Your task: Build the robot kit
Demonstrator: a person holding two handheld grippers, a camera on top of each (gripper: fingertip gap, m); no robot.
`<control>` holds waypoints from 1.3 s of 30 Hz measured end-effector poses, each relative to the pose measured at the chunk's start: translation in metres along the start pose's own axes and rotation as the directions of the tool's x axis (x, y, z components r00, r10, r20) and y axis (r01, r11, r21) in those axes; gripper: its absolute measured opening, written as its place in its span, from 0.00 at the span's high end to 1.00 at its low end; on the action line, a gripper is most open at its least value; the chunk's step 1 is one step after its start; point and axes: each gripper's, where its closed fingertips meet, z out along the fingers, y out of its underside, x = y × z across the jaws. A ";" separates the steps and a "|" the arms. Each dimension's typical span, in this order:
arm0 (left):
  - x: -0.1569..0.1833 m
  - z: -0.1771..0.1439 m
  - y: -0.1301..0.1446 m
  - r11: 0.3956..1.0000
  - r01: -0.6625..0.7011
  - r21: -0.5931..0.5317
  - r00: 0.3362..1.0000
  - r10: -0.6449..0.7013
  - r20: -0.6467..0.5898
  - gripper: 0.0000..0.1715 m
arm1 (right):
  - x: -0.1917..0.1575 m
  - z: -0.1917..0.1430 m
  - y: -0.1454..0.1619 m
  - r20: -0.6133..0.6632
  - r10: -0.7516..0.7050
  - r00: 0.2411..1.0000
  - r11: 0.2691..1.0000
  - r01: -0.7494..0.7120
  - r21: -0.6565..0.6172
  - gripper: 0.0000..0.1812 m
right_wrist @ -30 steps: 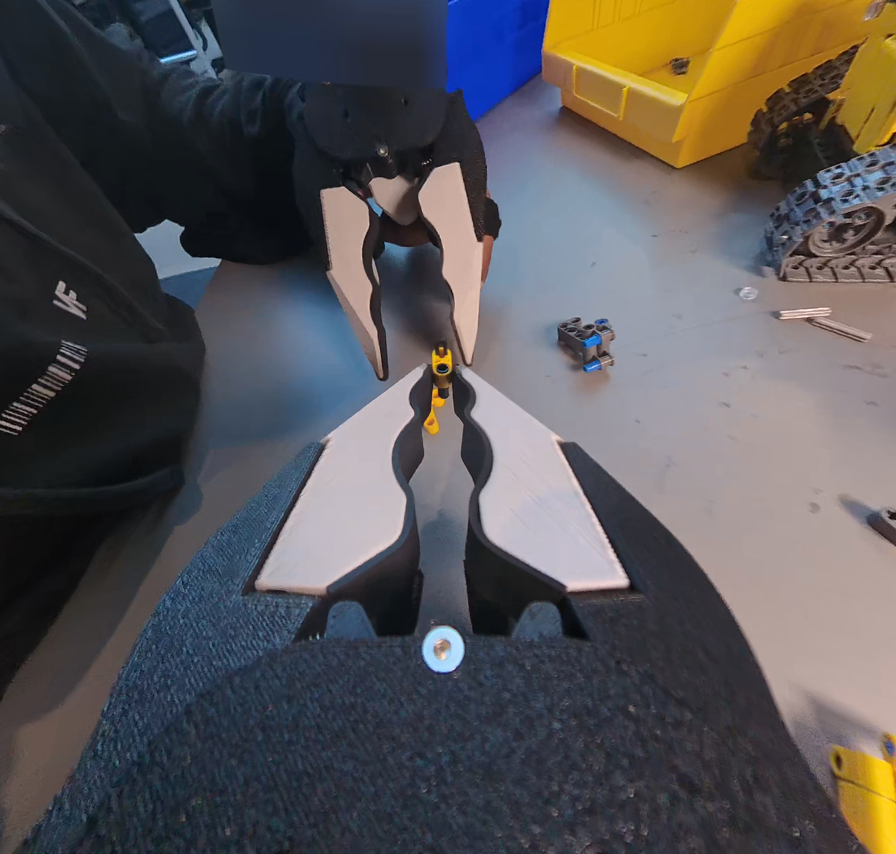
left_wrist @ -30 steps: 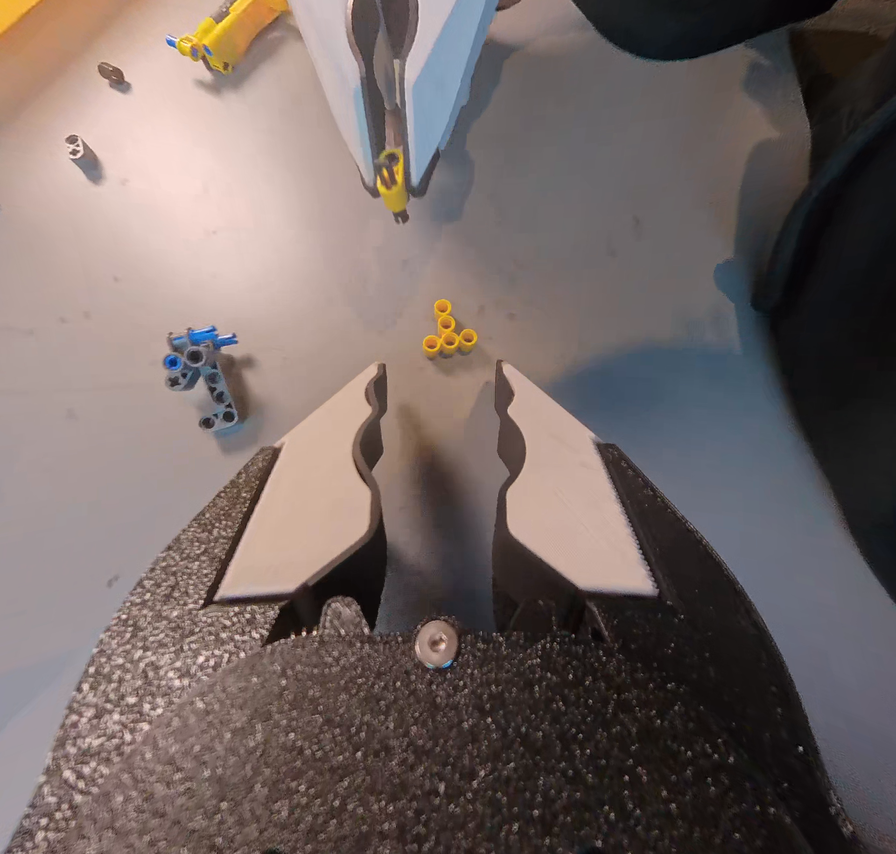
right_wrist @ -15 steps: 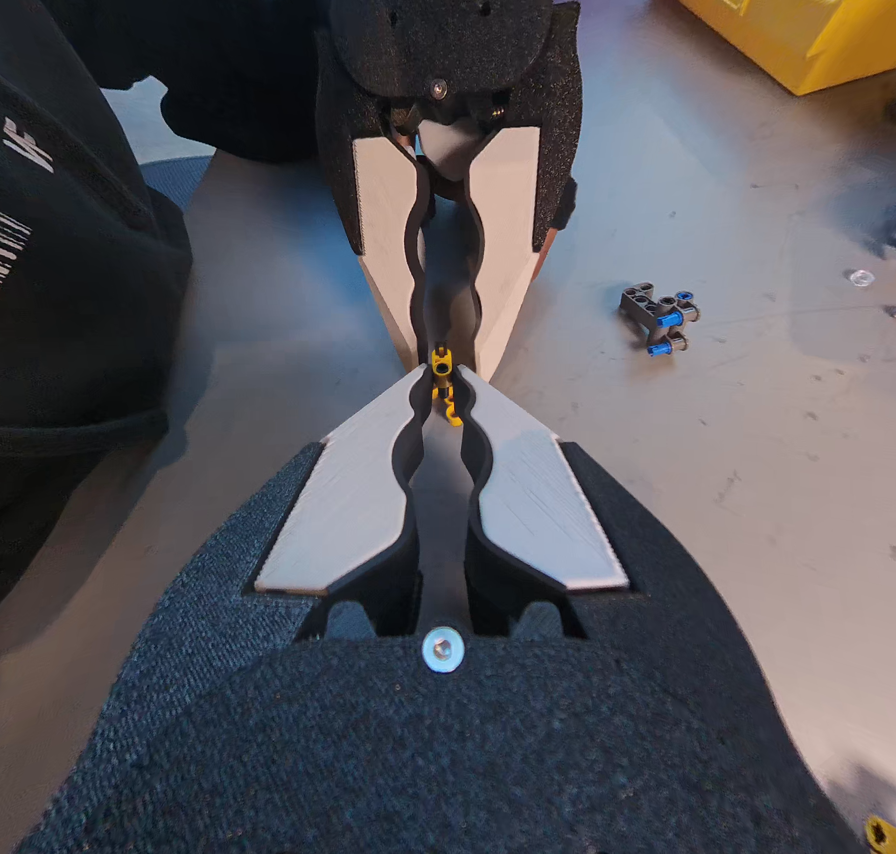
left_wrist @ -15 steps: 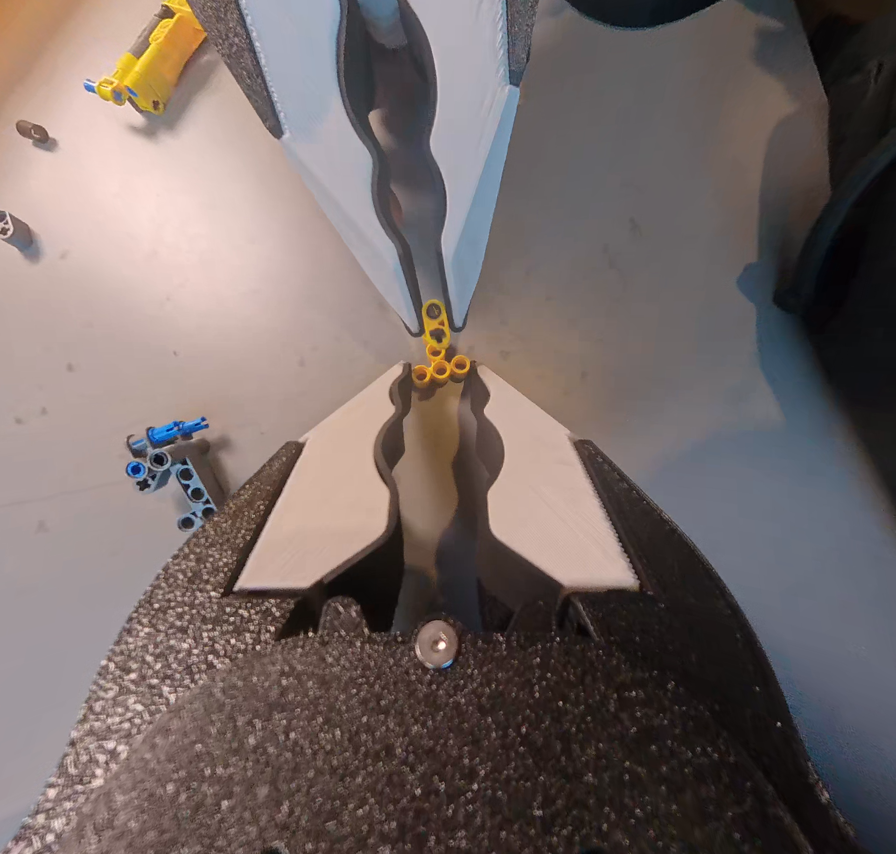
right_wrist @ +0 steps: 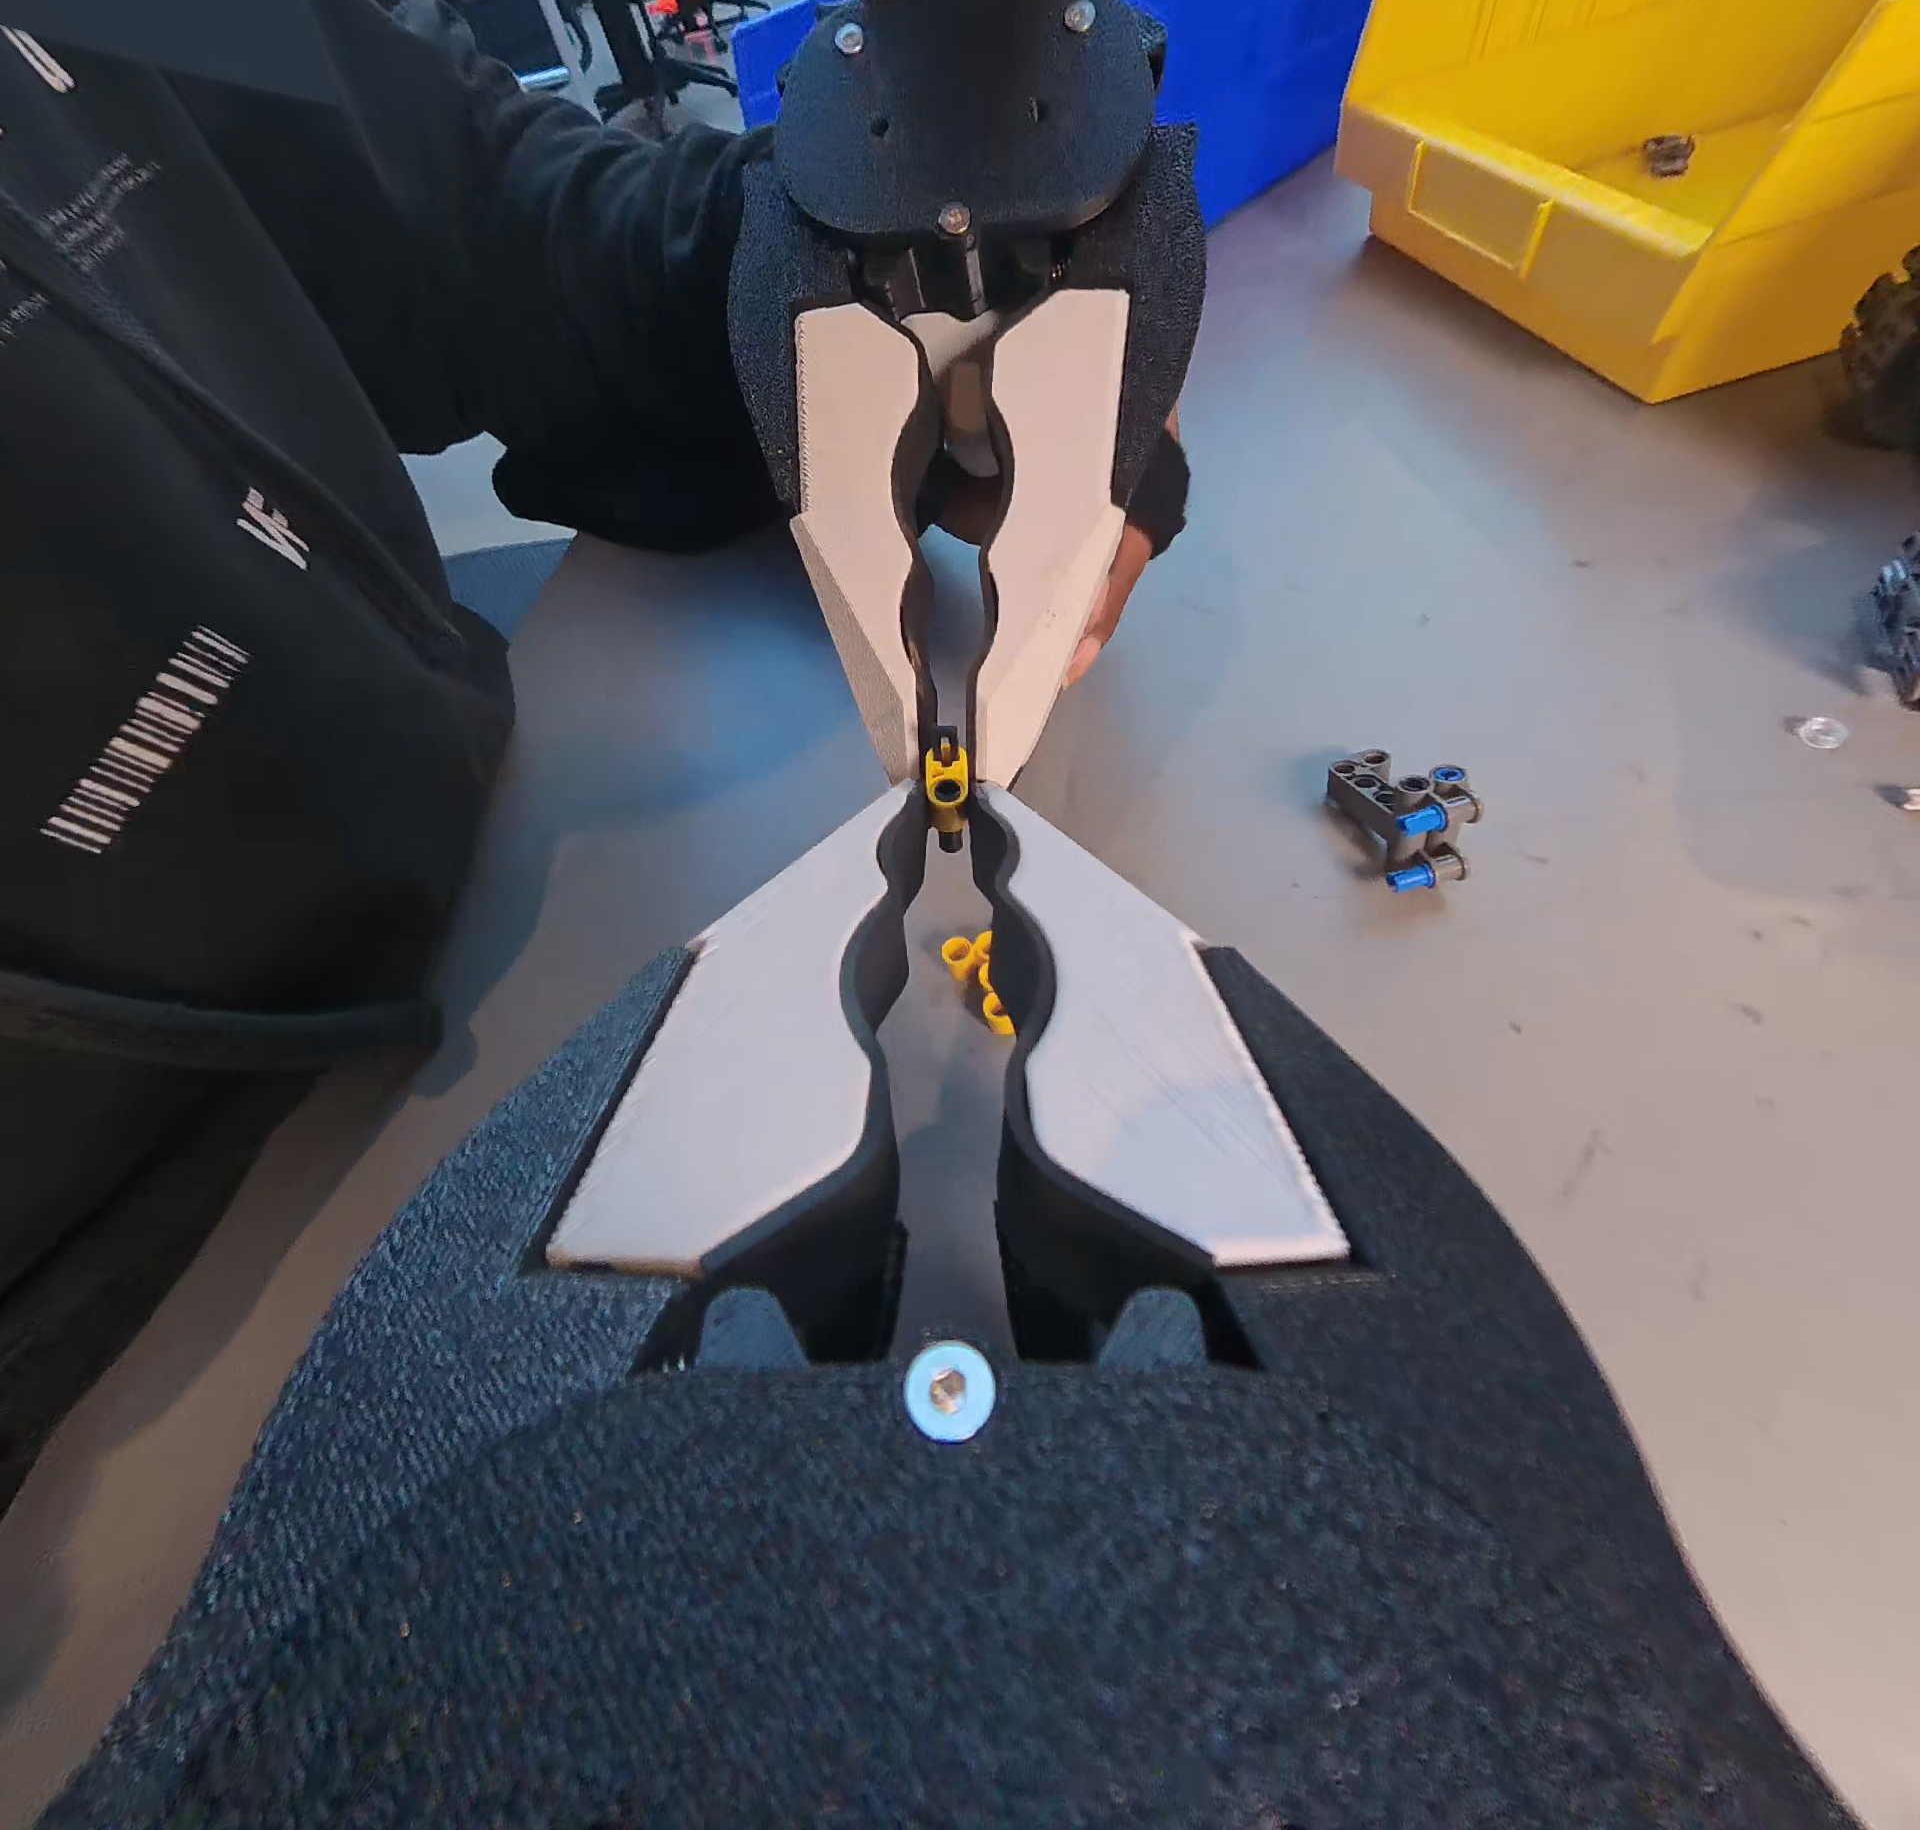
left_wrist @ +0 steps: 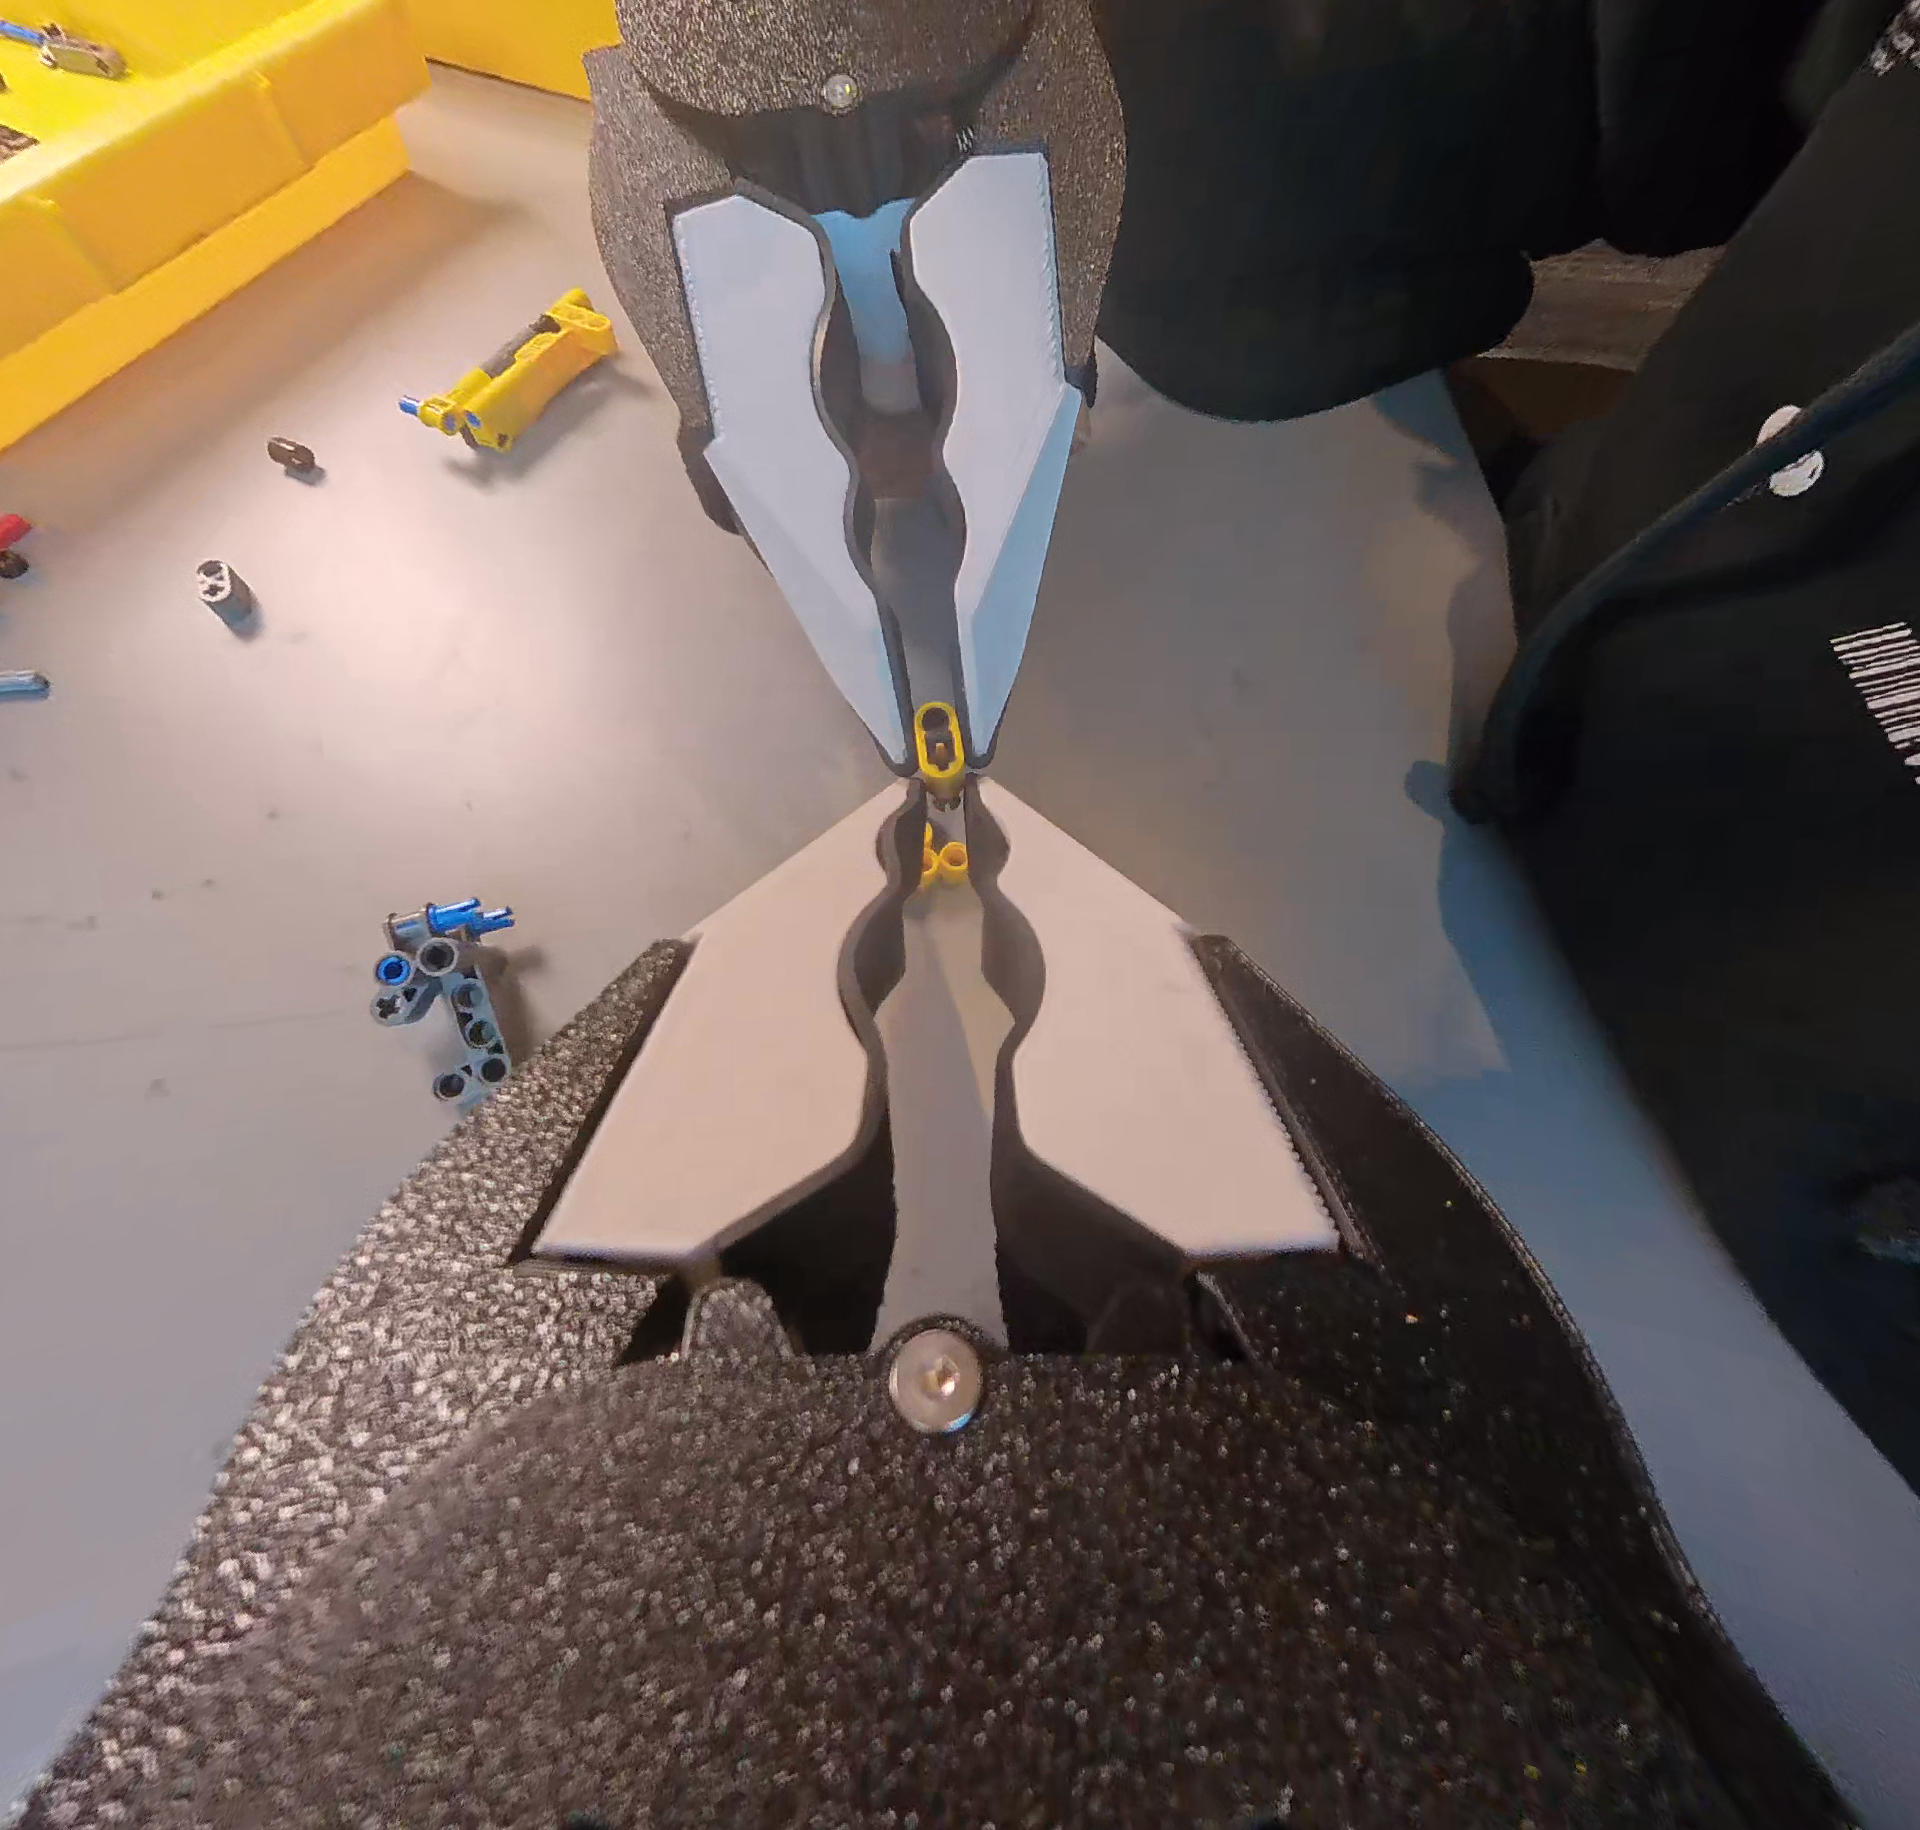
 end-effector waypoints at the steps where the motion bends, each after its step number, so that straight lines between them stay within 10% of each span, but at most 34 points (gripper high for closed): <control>1: 0.000 0.001 0.002 1.000 0.018 -0.006 1.000 -0.018 -0.009 0.97 | 0.000 0.001 0.003 0.004 0.004 1.000 1.000 -0.004 -0.018 0.96; 33: -0.007 0.011 0.018 0.997 0.012 -0.081 0.998 -0.006 0.067 0.97 | 0.008 0.004 0.023 0.024 -0.141 0.990 0.901 0.138 -0.411 0.96; 39: -0.005 0.009 0.032 0.988 0.015 -0.153 0.998 -0.006 0.064 0.80 | 0.008 0.000 0.039 0.058 -0.158 0.986 0.797 0.162 -0.582 0.96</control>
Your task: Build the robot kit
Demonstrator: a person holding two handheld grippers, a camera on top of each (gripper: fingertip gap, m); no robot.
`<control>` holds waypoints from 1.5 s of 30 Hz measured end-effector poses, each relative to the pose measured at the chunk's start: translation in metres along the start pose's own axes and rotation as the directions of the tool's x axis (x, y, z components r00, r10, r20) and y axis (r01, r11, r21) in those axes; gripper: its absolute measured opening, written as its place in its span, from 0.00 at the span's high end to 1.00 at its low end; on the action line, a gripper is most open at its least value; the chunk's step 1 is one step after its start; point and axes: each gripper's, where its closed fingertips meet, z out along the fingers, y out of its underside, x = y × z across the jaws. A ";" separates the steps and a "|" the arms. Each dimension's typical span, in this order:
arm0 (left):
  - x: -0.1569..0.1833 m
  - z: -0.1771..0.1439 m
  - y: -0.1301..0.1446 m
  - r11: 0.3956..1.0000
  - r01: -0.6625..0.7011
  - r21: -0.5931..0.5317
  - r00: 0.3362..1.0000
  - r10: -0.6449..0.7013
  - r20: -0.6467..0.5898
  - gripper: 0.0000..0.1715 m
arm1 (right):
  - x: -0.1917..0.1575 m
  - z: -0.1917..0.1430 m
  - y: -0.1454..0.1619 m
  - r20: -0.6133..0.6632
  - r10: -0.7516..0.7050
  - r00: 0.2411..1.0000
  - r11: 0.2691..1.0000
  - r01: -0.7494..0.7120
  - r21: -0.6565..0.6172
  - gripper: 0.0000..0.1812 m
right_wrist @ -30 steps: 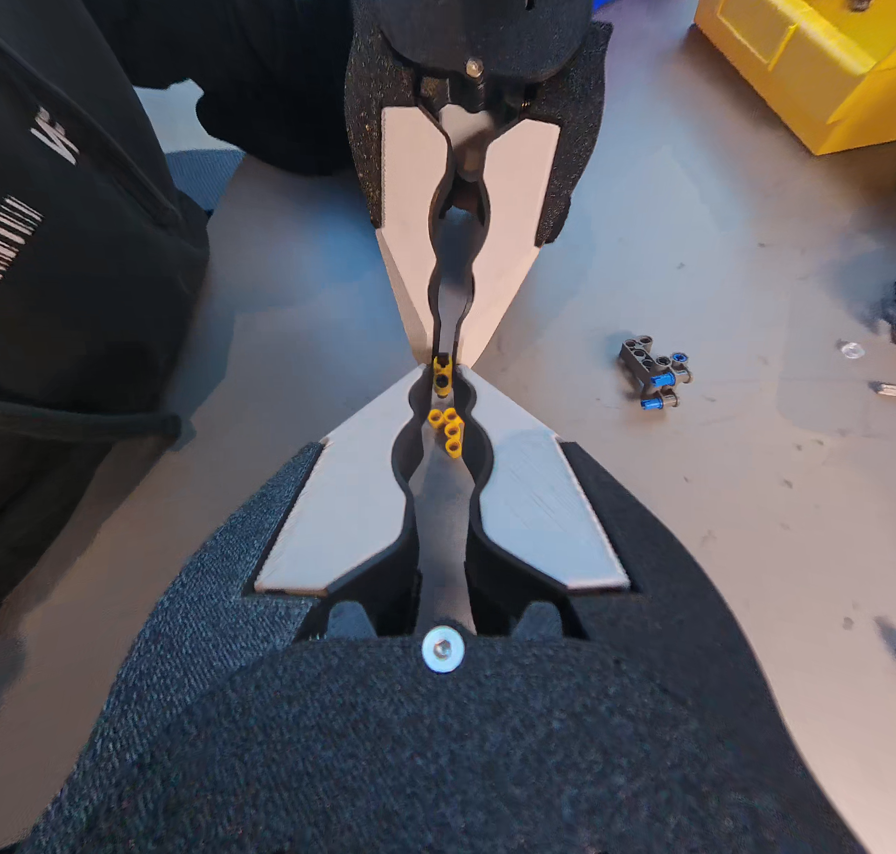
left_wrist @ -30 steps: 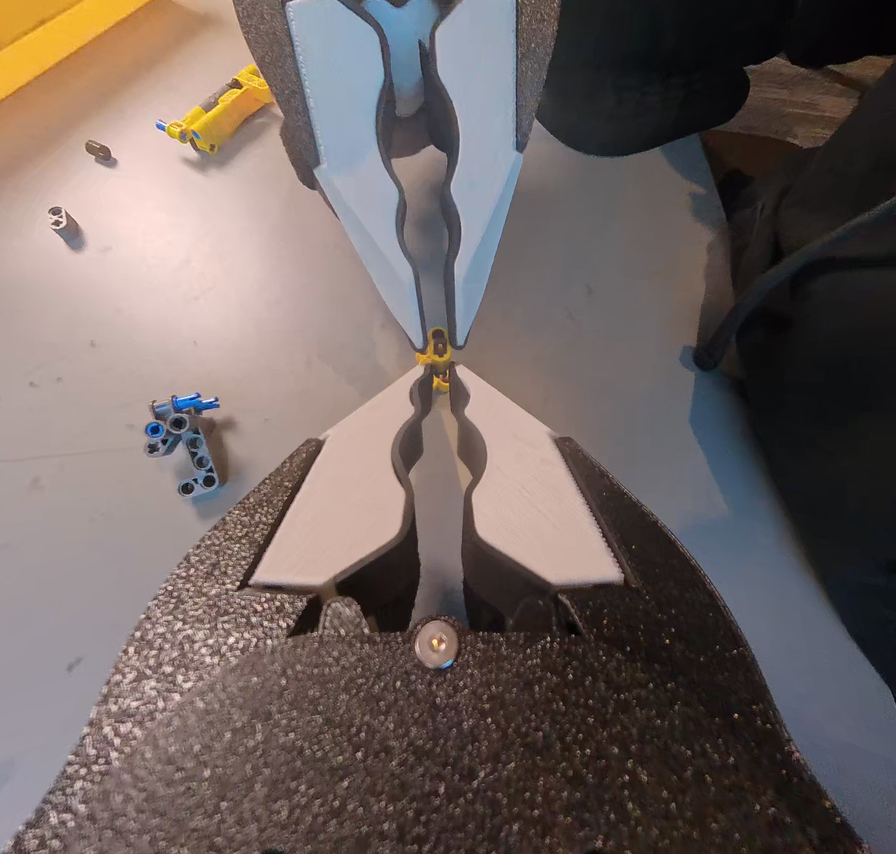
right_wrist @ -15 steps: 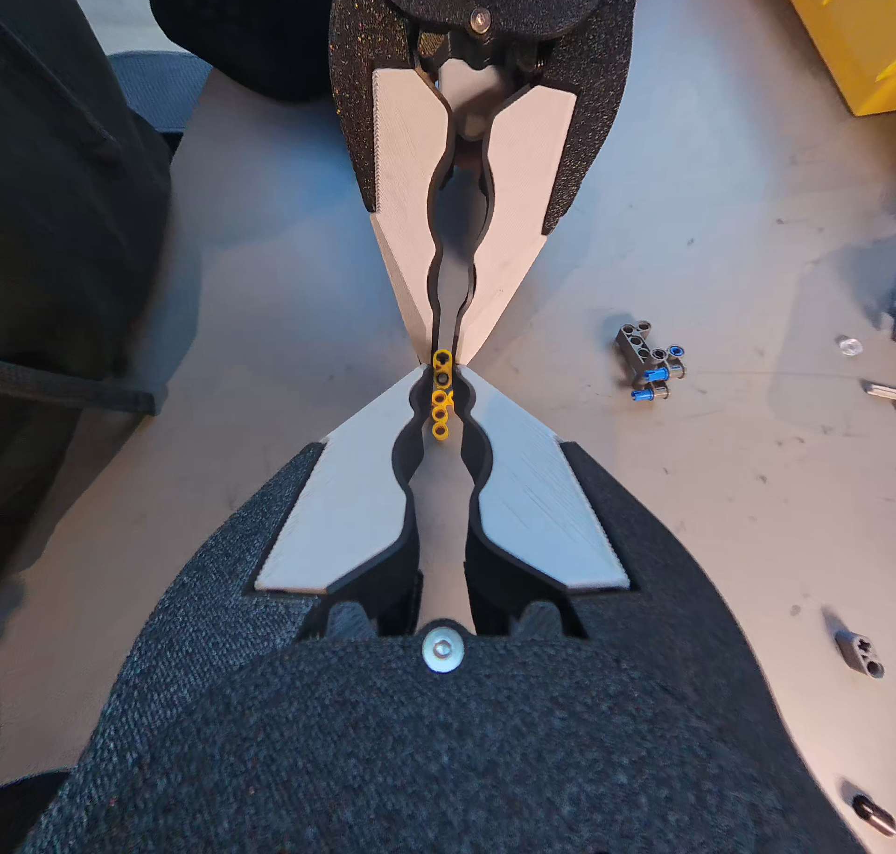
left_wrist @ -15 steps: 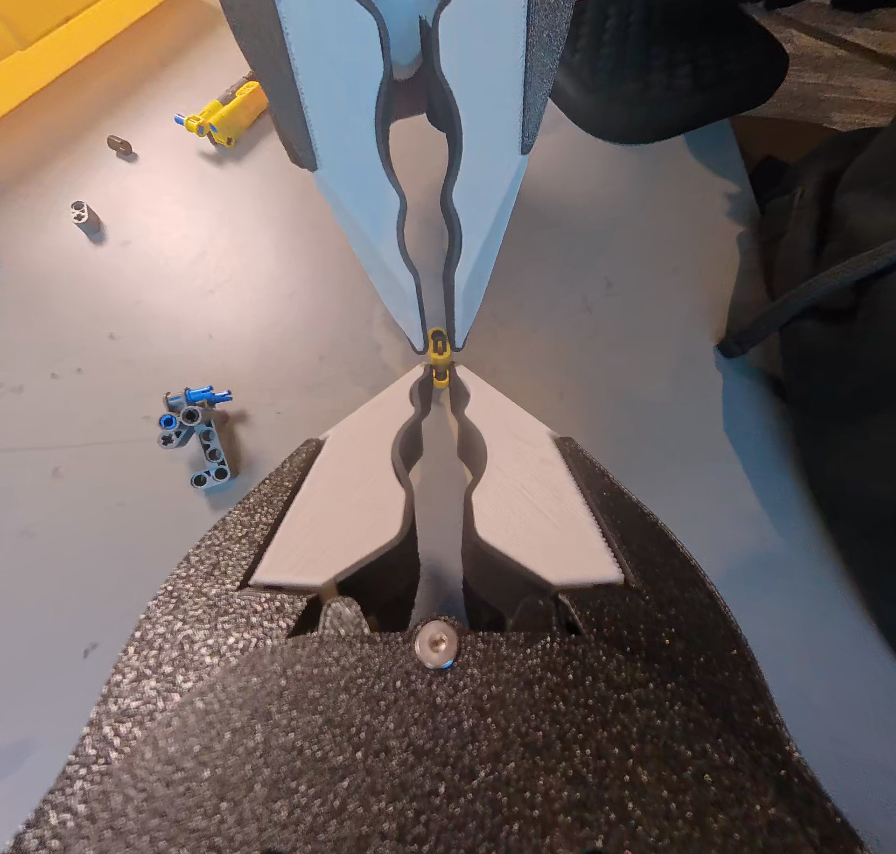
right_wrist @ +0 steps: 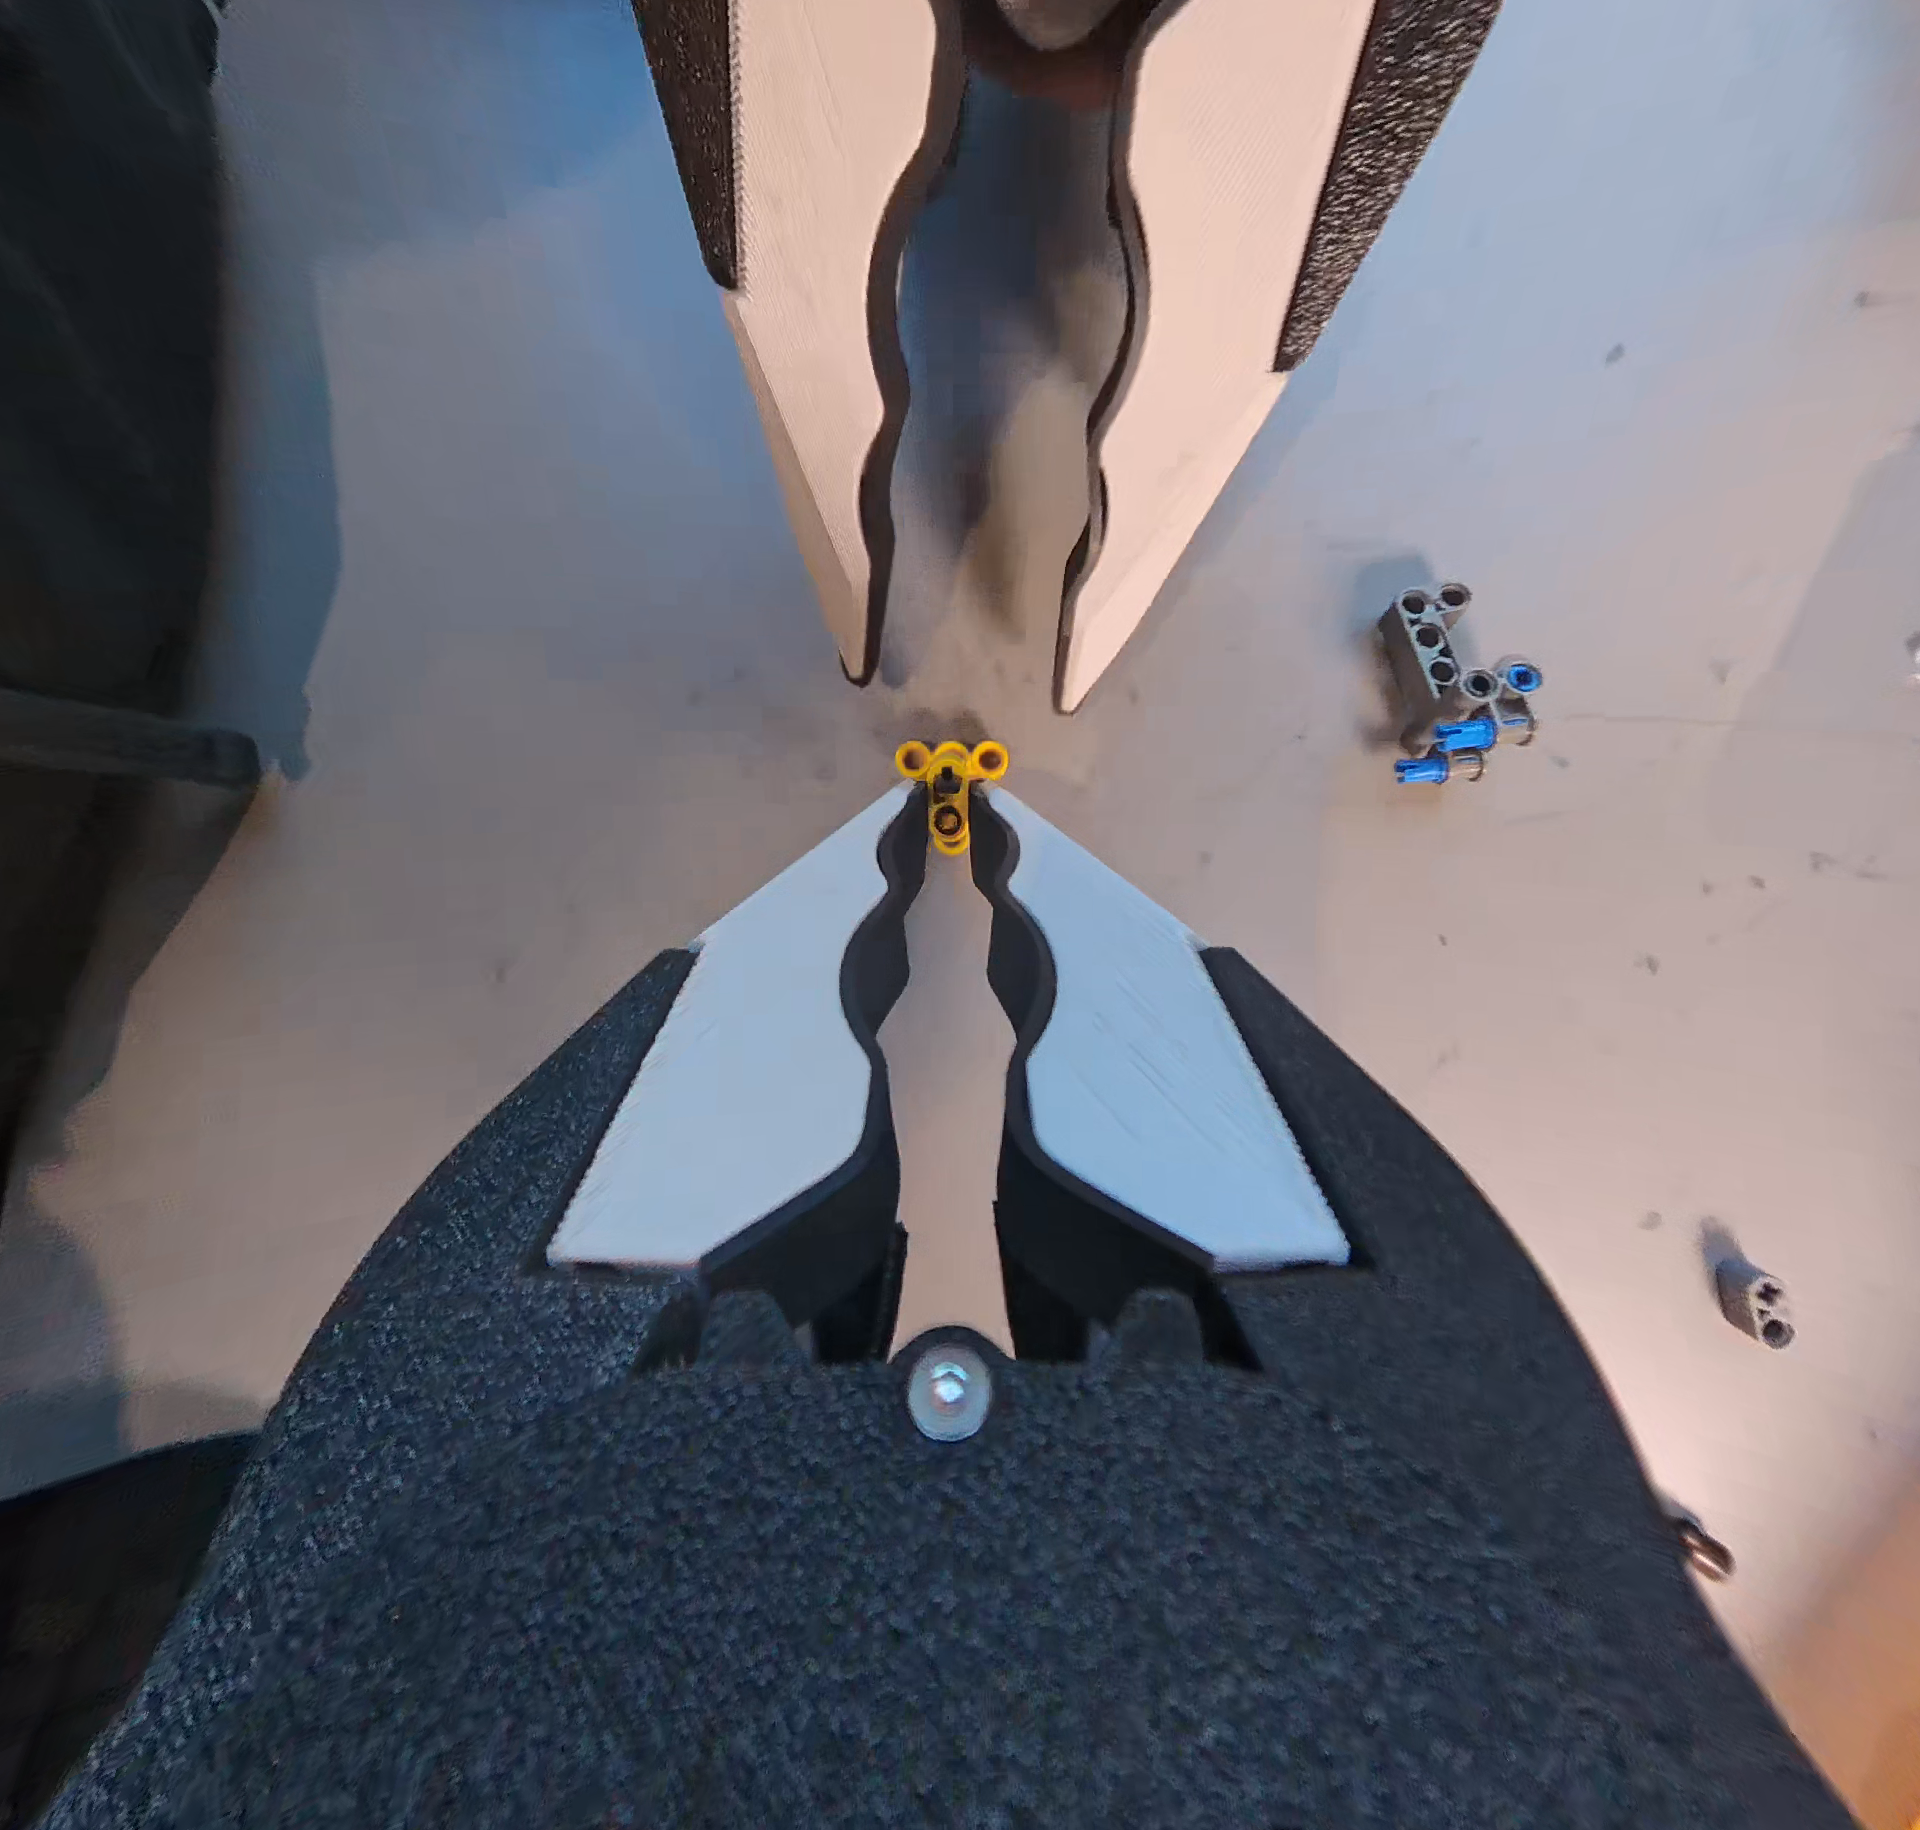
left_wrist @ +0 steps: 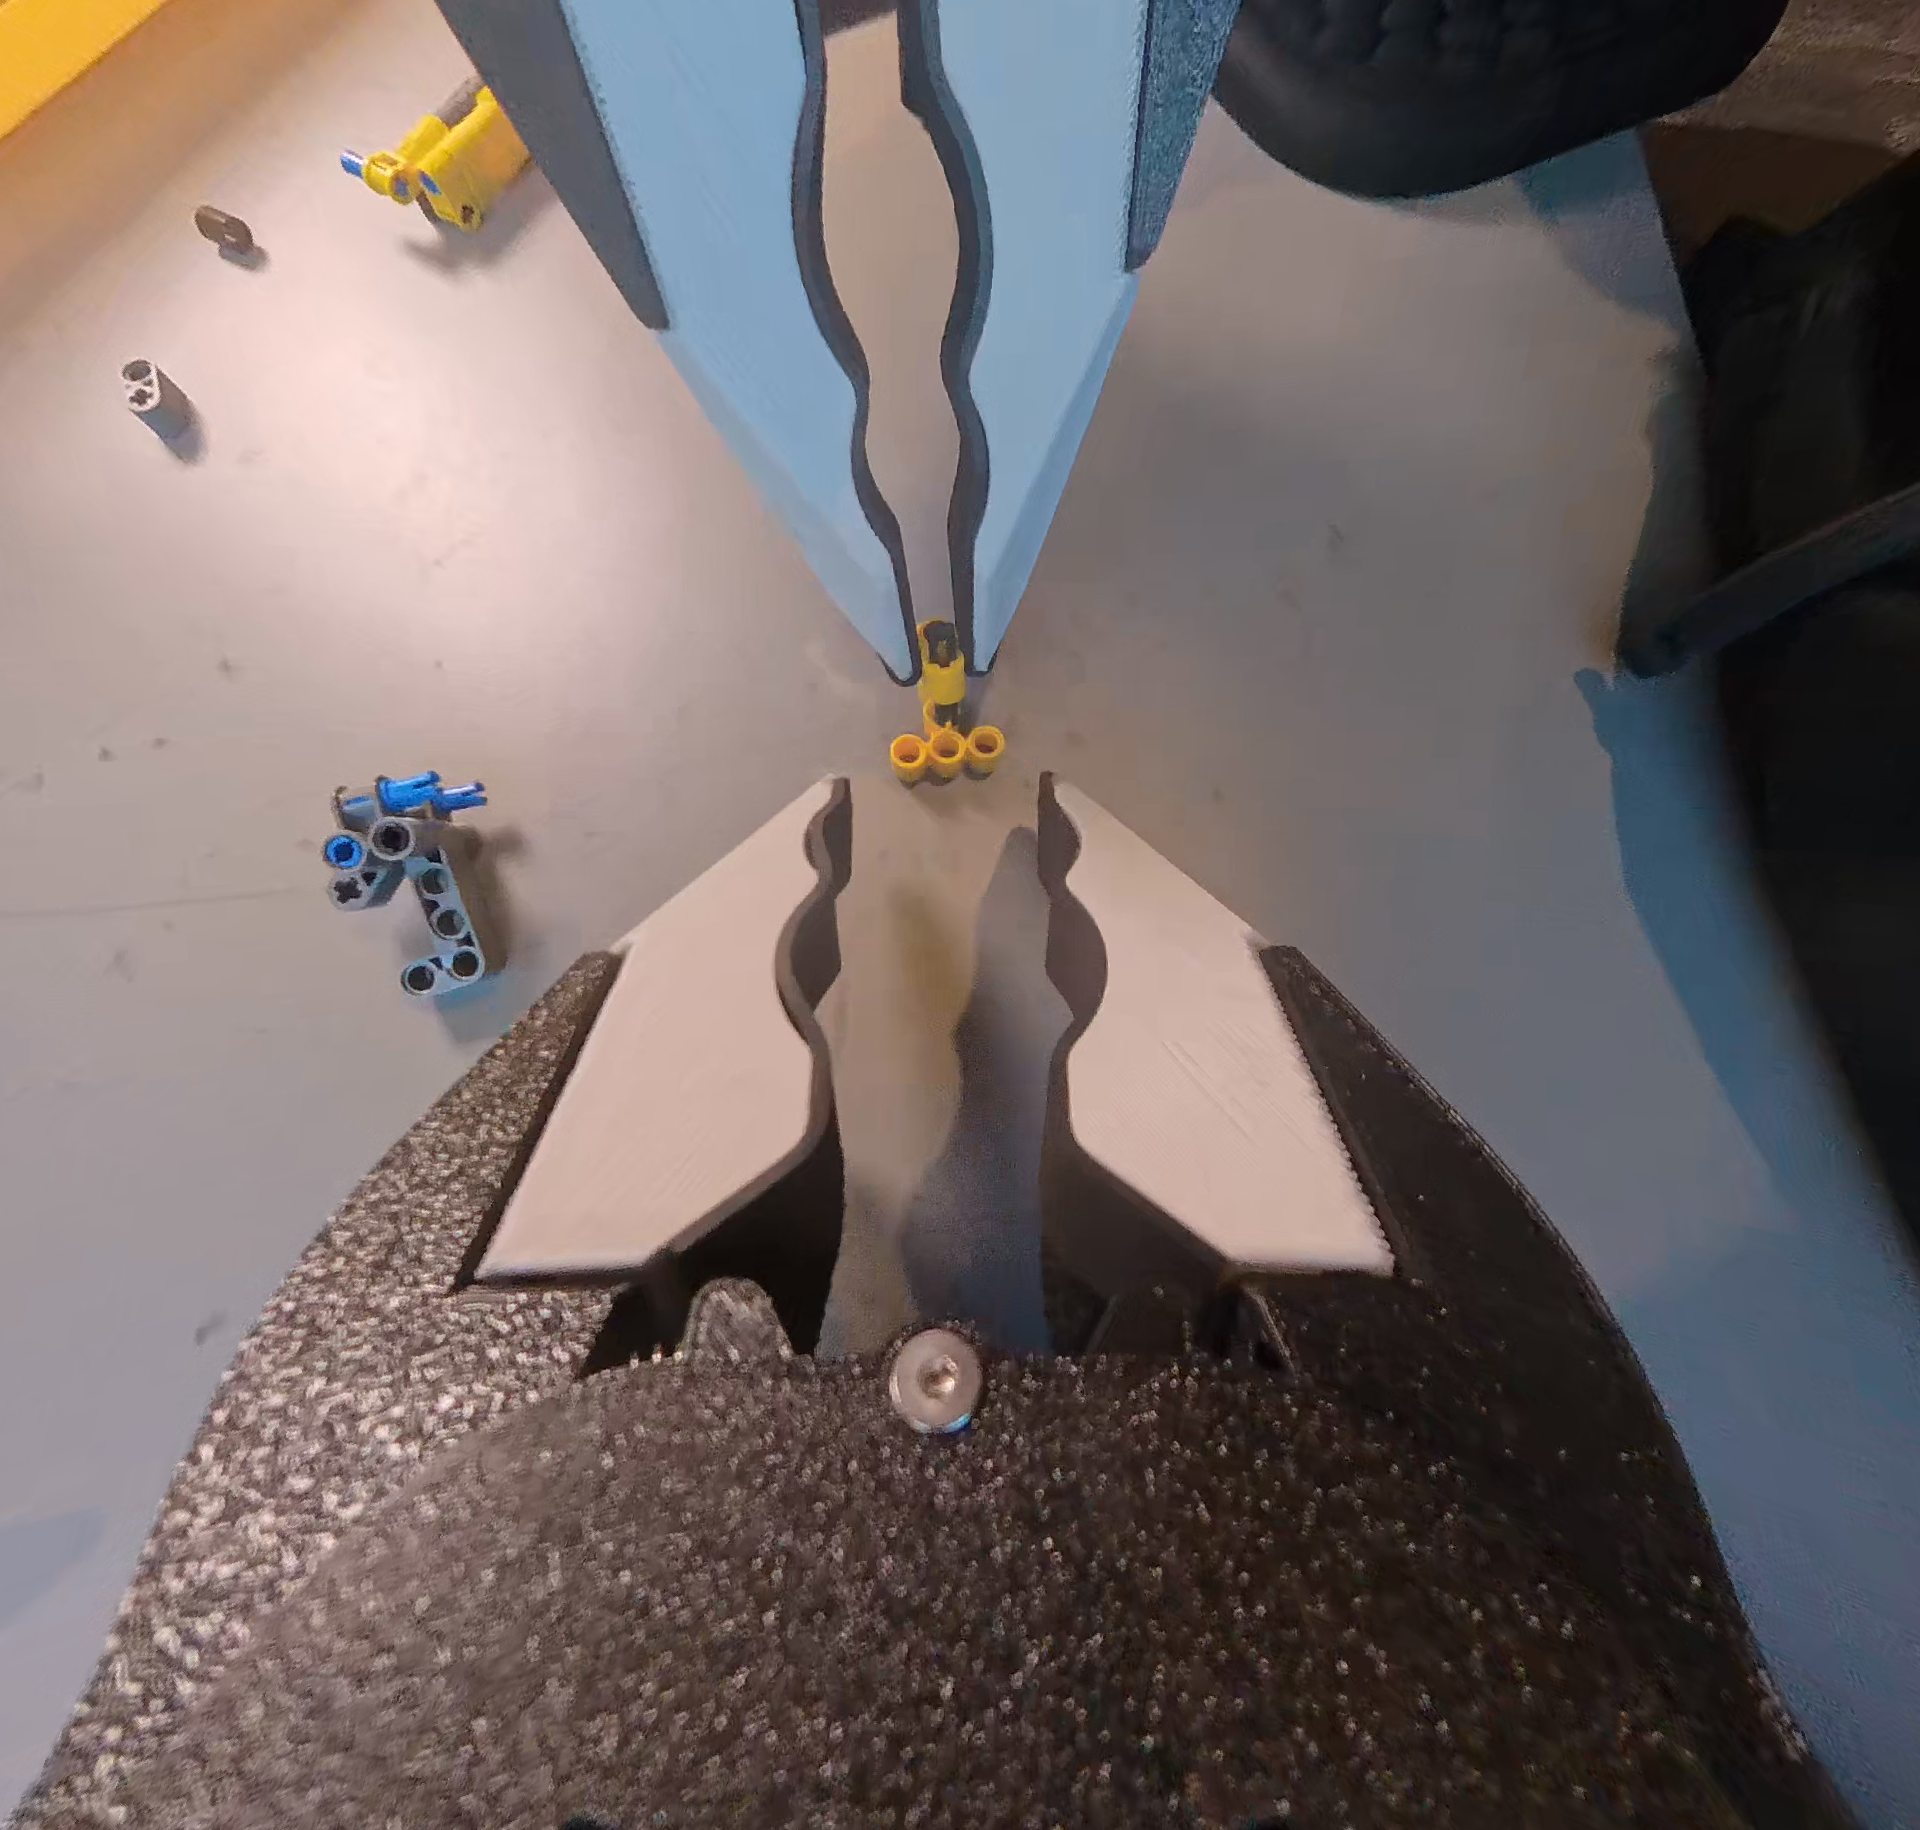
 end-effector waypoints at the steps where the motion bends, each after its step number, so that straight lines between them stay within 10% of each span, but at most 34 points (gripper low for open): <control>1: 0.000 0.002 0.002 1.000 -0.004 -0.010 1.000 0.004 0.007 0.79 | -0.001 0.002 0.002 0.001 -0.013 1.000 0.999 0.013 -0.035 0.96; 19: -0.003 0.015 0.008 0.999 -0.023 -0.040 0.998 0.025 0.051 0.88 | 0.003 0.009 -0.001 -0.012 -0.081 0.997 0.965 0.075 -0.250 0.96; 45: -0.005 0.014 0.009 0.999 -0.004 -0.038 0.997 0.007 0.071 0.88 | 0.004 0.011 -0.001 -0.079 -0.024 0.997 0.977 0.007 -0.214 0.96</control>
